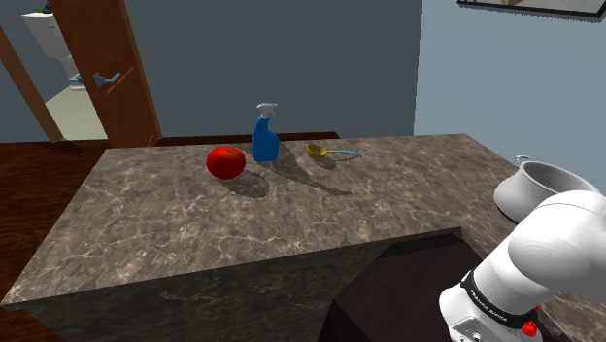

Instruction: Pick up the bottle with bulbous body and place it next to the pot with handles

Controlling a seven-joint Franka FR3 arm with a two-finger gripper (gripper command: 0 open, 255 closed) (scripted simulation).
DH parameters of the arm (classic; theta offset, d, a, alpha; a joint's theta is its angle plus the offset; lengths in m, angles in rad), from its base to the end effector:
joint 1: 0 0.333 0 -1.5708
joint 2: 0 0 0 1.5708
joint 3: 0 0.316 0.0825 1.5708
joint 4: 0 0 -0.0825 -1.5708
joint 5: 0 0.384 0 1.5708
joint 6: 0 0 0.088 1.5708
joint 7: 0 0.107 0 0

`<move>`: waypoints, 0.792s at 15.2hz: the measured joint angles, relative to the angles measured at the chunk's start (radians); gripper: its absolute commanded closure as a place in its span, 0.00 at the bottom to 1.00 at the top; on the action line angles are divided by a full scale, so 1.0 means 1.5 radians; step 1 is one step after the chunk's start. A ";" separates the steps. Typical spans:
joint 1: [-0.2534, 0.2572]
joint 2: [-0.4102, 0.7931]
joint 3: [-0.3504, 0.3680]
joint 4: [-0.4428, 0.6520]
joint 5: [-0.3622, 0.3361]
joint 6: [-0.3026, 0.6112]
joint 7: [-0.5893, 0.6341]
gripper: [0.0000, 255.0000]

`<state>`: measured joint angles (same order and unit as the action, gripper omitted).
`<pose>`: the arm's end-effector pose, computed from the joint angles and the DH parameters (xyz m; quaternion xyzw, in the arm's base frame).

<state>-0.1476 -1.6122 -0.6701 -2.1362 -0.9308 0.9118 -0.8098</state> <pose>-0.1673 -0.3206 0.5807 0.9975 -0.0419 0.0547 0.0153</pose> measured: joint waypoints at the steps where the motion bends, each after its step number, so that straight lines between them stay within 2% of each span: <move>1: -0.002 -0.007 -0.004 -0.007 -0.005 0.002 0.000 1.00; 12: -0.038 -0.095 -0.053 -0.106 -0.058 0.021 -0.003 1.00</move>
<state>-0.2050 -1.7543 -0.7496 -2.2953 -1.0170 0.9433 -0.8150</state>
